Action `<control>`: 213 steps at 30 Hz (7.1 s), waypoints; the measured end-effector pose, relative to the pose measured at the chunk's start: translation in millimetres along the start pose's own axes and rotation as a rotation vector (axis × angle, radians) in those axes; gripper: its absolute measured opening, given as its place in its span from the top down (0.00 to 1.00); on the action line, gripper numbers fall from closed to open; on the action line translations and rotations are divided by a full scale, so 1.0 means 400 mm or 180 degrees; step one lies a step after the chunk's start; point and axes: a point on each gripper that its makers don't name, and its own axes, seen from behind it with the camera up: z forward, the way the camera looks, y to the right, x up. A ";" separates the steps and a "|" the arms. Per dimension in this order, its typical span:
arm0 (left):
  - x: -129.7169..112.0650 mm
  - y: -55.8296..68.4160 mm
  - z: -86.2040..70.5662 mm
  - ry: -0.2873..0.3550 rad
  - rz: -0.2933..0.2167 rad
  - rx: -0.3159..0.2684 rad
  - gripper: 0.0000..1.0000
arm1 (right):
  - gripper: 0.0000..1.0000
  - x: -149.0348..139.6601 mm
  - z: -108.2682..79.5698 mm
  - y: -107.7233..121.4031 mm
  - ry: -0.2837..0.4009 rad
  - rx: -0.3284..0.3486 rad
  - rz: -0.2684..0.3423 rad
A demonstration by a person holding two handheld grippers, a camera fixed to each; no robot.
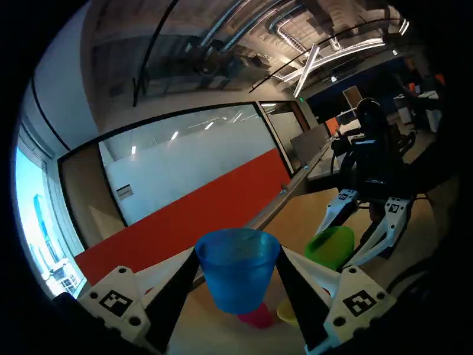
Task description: Pour water
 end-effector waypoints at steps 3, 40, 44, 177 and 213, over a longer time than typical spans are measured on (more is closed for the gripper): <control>0.005 0.002 0.004 0.0000 0.0067 -0.0011 0.12 | 0.09 0.000 0.007 -0.008 -0.0009 0.0025 -0.0003; 0.068 0.040 0.024 0.0060 0.0971 -0.0041 0.12 | 0.09 0.007 0.061 -0.054 -0.0013 0.0198 -0.0049; 0.077 0.043 0.023 0.0081 0.1084 -0.0036 0.12 | 0.09 0.012 0.061 -0.054 -0.0006 0.0196 -0.0050; 0.147 0.057 0.053 0.0269 0.2769 0.0130 0.12 | 0.09 0.039 0.046 -0.033 0.0081 0.0137 -0.0132; 0.153 0.053 0.064 0.0261 0.3184 0.0134 0.12 | 0.09 0.054 0.052 -0.029 0.0115 0.0109 -0.0148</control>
